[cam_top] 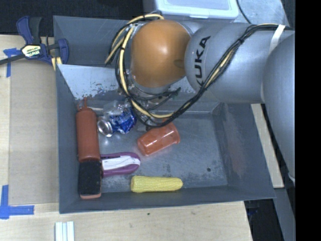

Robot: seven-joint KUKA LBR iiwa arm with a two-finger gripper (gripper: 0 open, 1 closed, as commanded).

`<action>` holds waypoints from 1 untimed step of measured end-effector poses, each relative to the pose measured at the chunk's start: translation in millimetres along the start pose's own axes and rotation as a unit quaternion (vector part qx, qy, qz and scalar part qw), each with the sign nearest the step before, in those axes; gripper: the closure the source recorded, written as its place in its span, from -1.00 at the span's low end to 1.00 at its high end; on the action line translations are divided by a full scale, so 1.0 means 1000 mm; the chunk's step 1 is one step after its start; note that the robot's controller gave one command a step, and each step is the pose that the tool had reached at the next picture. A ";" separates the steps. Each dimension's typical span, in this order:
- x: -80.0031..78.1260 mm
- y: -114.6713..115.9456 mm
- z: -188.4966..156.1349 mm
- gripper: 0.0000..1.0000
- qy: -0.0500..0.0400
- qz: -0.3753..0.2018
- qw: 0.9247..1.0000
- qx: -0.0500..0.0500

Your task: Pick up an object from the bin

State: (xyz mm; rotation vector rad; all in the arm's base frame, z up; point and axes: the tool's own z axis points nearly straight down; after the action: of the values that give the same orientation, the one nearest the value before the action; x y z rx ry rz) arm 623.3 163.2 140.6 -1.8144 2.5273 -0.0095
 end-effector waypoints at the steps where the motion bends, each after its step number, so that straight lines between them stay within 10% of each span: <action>1: -0.001 0.052 -0.006 1.00 -0.001 0.065 0.998 0.000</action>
Offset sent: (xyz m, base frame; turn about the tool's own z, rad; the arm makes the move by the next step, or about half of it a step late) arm 0.0000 0.0000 0.0000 0.0000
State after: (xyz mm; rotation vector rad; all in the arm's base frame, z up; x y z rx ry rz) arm 573.8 180.5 145.6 -1.6452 2.6370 -0.0051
